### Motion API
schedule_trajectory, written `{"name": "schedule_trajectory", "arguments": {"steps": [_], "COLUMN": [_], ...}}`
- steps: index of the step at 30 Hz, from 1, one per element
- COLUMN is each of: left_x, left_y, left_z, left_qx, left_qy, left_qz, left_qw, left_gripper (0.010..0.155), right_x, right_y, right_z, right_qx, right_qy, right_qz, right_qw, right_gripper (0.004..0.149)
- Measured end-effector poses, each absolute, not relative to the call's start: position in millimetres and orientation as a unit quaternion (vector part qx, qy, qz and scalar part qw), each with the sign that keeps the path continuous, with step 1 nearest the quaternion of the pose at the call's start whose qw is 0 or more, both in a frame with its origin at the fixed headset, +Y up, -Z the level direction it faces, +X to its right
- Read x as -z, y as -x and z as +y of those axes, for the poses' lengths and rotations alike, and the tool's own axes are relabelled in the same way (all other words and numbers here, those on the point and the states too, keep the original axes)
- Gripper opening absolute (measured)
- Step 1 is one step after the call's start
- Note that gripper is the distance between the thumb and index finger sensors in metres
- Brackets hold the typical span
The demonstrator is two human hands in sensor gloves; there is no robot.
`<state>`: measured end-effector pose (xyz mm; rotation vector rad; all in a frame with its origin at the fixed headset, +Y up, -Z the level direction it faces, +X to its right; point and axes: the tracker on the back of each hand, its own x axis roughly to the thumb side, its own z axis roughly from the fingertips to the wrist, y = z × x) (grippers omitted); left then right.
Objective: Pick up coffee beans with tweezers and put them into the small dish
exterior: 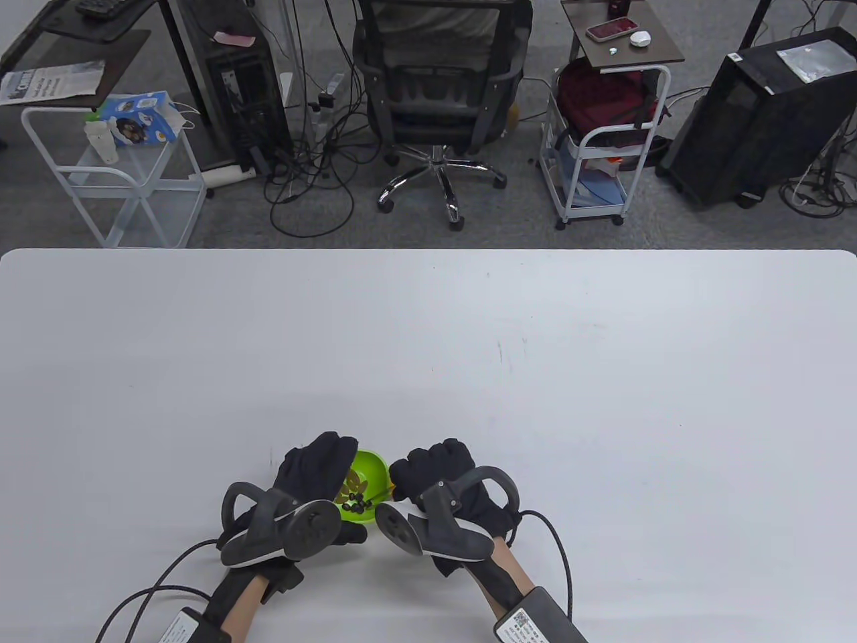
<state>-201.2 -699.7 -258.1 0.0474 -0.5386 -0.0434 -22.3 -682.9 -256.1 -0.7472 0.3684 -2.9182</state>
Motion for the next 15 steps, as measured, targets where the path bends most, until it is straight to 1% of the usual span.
{"name": "schedule_trajectory", "arguments": {"steps": [9,15], "left_x": [259.0,259.0], "left_y": [201.5,201.7], "left_z": [-699.6,-699.4], "left_qx": [0.022,0.021], "left_qy": [-0.021,-0.021], "left_qz": [-0.264,-0.264], "left_qw": [0.964,0.964], "left_gripper": [0.114,0.113], "right_x": [257.6,260.6], "right_y": [7.7,-14.4], "right_z": [-672.5,-663.1], "right_qx": [0.963,0.968], "right_qy": [0.233,0.201], "right_qz": [0.137,0.15], "right_qw": [0.014,-0.015], "right_gripper": [0.042,0.042]}}
